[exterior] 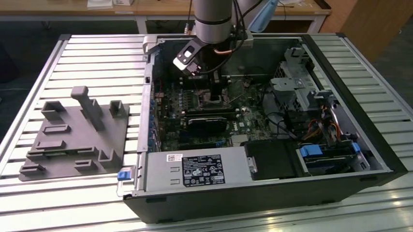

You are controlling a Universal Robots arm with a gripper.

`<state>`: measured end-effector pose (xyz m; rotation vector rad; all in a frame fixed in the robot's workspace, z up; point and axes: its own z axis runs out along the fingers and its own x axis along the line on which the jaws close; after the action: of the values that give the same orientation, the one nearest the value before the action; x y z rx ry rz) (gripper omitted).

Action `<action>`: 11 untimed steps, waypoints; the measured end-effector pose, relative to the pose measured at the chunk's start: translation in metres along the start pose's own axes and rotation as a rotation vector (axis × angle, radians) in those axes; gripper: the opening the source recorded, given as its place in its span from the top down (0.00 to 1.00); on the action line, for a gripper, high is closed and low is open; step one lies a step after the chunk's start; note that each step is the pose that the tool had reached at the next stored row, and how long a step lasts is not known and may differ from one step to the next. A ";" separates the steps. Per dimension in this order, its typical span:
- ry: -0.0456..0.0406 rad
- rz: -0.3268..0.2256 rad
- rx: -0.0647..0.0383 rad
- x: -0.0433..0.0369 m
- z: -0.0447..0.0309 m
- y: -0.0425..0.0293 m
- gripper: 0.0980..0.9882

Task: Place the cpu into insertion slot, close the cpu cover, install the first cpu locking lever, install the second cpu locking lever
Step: 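Place the cpu into insertion slot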

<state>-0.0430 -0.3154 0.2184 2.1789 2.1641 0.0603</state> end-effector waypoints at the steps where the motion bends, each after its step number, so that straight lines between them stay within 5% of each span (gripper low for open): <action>1: 0.0000 0.000 0.000 0.0000 0.0000 0.0000 0.42; 5: 0.0000 0.000 0.000 0.0000 0.0000 0.0000 0.51; 11: -0.0001 0.000 0.000 0.0000 0.0000 0.0000 0.78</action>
<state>-0.0430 -0.3154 0.2184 2.1792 2.1638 0.0602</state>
